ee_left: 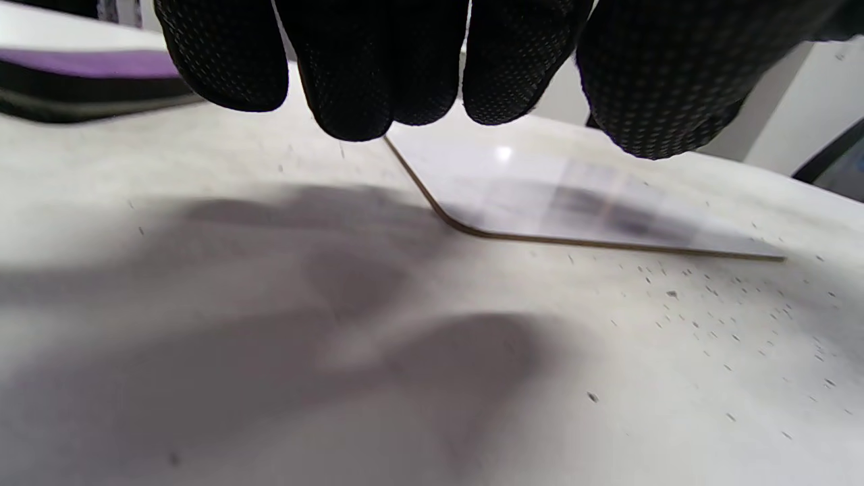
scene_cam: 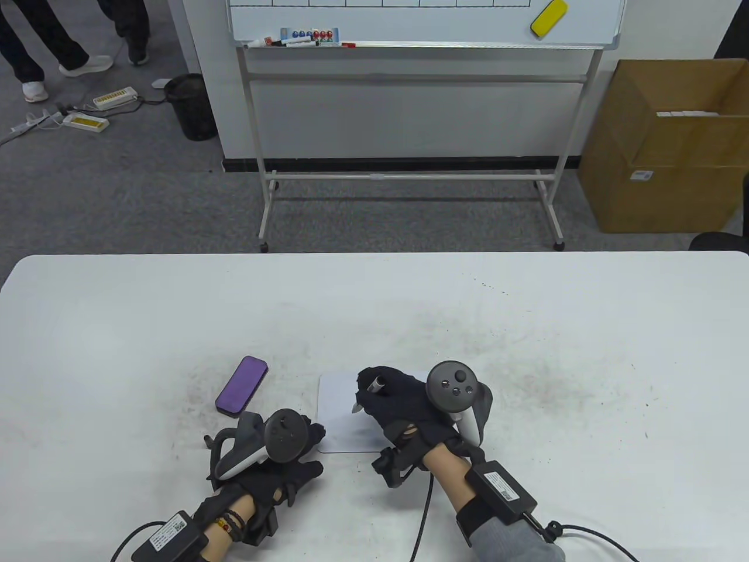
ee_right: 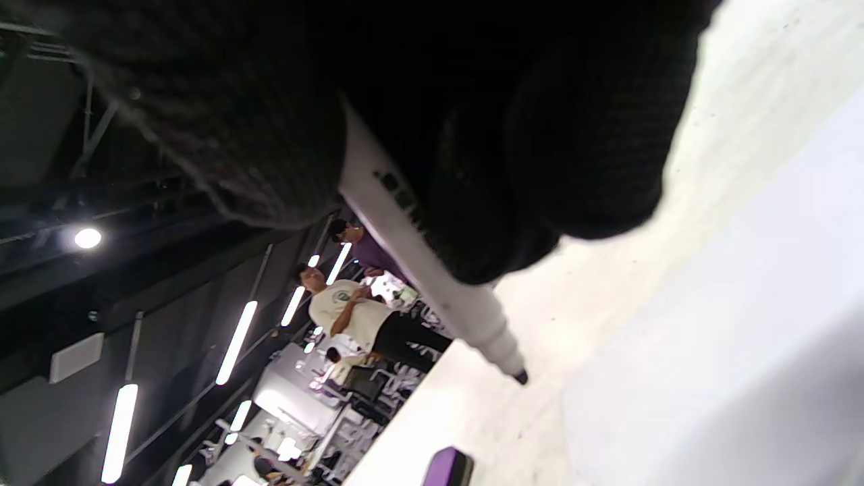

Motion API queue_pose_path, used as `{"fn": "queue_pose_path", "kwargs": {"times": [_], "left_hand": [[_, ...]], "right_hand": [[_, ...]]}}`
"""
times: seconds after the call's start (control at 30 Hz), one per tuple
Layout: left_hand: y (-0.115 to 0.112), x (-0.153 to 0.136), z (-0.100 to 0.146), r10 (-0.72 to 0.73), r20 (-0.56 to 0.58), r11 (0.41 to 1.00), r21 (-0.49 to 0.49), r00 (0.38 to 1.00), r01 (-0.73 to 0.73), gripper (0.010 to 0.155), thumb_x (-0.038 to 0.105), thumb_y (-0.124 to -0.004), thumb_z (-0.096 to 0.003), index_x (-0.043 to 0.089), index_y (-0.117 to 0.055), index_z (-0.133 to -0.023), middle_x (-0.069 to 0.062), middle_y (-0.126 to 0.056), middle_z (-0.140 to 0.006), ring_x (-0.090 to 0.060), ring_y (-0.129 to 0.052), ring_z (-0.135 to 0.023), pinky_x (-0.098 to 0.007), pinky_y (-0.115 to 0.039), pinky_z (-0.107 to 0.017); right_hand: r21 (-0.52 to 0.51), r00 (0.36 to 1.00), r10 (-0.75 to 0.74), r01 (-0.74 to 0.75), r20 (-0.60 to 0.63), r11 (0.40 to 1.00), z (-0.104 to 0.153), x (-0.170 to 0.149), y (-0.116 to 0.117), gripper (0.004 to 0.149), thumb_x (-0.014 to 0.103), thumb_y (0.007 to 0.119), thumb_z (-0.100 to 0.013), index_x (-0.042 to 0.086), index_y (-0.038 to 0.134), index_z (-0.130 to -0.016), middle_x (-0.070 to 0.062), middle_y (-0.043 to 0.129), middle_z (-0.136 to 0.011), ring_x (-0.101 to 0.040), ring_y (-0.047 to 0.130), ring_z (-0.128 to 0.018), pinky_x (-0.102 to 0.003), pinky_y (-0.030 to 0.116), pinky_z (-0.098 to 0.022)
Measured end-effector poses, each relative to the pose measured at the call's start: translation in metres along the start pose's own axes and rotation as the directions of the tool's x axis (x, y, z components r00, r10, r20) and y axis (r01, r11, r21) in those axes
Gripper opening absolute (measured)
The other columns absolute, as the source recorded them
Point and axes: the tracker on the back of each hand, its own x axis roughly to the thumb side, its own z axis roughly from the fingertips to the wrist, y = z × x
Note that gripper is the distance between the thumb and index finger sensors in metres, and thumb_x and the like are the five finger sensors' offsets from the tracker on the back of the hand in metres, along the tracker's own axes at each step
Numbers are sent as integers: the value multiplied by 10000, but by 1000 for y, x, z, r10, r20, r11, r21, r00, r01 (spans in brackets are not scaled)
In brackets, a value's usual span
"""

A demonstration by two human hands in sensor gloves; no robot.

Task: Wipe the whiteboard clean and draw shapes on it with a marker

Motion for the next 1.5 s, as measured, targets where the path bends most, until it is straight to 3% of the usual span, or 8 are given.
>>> {"fn": "queue_pose_path", "kwargs": {"times": [0.13, 0.2, 0.73, 1.03, 1.5], "left_hand": [[-7, 0, -4, 11, 24, 999, -43, 1000, -10, 701, 525, -799, -377, 322, -632, -1026, -9, -573, -1173, -291, -659, -1083, -559, -635, -749], [-10, 0, -5, 8, 27, 993, -121, 1000, -5, 725, 528, -793, -382, 317, -592, -1046, -12, -505, -1195, -306, -591, -1107, -576, -594, -761], [-20, 1, -10, -40, 19, 980, -193, 999, 43, 702, 504, -784, -399, 321, -590, -1049, 52, -498, -1201, -262, -519, -1133, -608, -523, -782], [-20, 2, -11, -57, 10, 976, -209, 998, 58, 704, 514, -796, -393, 338, -593, -1044, 64, -486, -1204, -243, -509, -1137, -609, -523, -783], [-19, 2, -12, -55, 11, 975, -214, 998, 56, 702, 515, -793, -392, 337, -597, -1042, 62, -481, -1205, -247, -504, -1138, -612, -518, -784]], "right_hand": [[10, 998, 56, -56, -29, 998, -14, -3, 18, 456, 356, 990, -328, 251, 911, -765, -104, 972, -758, -300, 1129, -490, -339, 977, -333], [13, 995, 89, -88, -47, 996, -21, -4, 28, 460, 354, 997, -323, 249, 911, -763, -106, 972, -758, -300, 1131, -490, -335, 982, -331], [61, 978, 188, -183, -86, 981, -39, -19, 59, 462, 338, 1021, -305, 257, 921, -749, -99, 986, -751, -287, 1152, -505, -319, 1008, -337], [-15, 965, 202, -207, -165, 978, -40, -25, 52, 449, 336, 1006, -316, 260, 922, -750, -111, 980, -755, -290, 1151, -510, -323, 1006, -340], [33, 956, 233, -231, -176, 972, -24, -18, 55, 443, 355, 1003, -315, 257, 927, -740, -105, 991, -736, -283, 1155, -483, -316, 1007, -324]]}}
